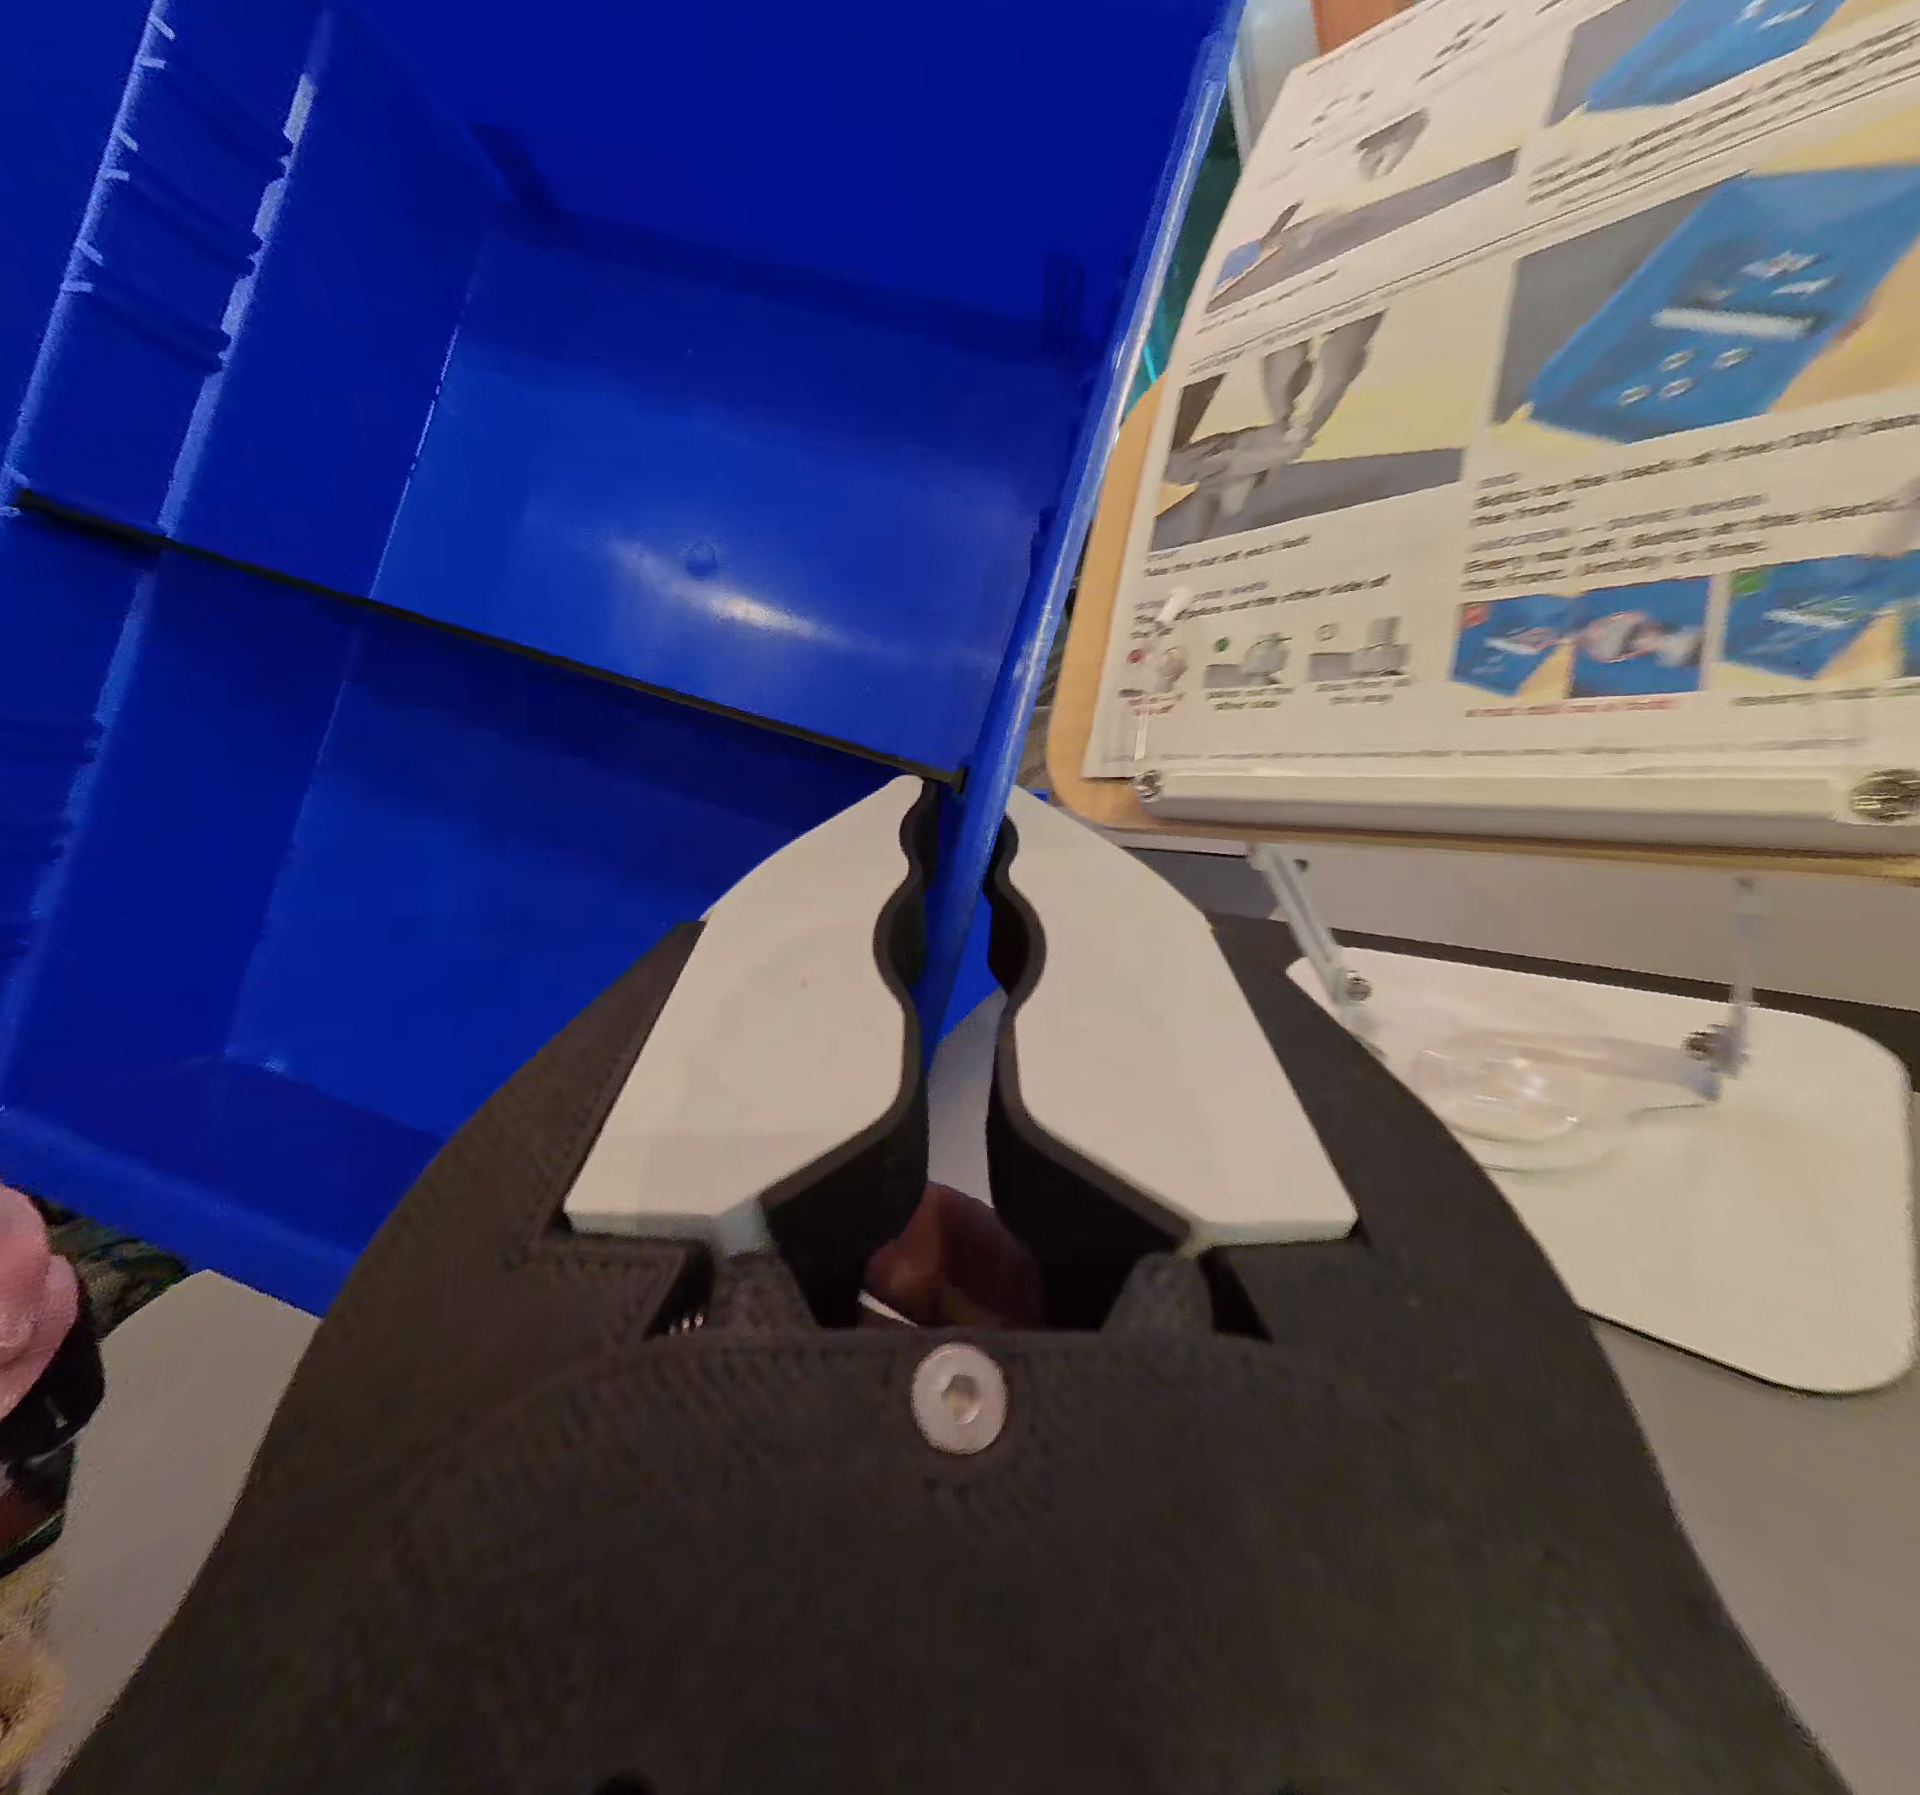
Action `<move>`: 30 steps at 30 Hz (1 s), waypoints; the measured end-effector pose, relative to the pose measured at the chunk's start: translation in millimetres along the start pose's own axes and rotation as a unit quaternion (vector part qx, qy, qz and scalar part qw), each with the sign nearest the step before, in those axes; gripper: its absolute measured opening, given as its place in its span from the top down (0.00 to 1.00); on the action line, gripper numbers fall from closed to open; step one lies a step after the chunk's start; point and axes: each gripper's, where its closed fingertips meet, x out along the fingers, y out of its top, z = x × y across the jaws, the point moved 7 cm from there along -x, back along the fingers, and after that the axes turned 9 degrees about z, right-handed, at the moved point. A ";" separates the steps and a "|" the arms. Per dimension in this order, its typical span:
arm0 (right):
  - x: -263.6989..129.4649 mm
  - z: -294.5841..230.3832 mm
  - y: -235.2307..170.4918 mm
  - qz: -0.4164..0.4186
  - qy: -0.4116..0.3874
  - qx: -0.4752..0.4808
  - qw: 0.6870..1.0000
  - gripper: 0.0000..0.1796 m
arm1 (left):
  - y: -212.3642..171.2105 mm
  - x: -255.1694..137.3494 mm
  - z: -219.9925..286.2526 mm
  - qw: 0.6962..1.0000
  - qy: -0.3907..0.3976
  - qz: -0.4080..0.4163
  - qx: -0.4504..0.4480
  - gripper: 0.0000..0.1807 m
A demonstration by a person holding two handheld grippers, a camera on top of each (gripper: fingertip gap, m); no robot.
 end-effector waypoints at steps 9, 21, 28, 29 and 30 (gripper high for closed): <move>-73.1 66.9 65.7 0.016 -0.060 -0.060 0.996 0.97 | -21.0 -32.7 -40.3 0.997 0.062 -0.034 -0.024 0.82; -212.7 175.8 157.9 -0.040 -0.249 -0.198 0.947 0.97 | -77.0 -75.8 -92.6 0.980 0.113 -0.160 -0.018 0.90; -235.7 244.1 155.5 -0.157 -0.298 -0.197 0.921 0.97 | -99.1 -79.2 -100.1 0.975 0.108 -0.194 -0.011 0.91; -233.2 253.0 149.9 -0.179 -0.296 -0.193 0.918 0.97 | -100.7 -79.1 -100.2 0.975 0.106 -0.193 -0.015 0.91; -229.6 261.1 142.8 -0.200 -0.293 -0.186 0.916 0.97 | -103.0 -79.4 -100.5 0.975 0.106 -0.195 -0.019 0.90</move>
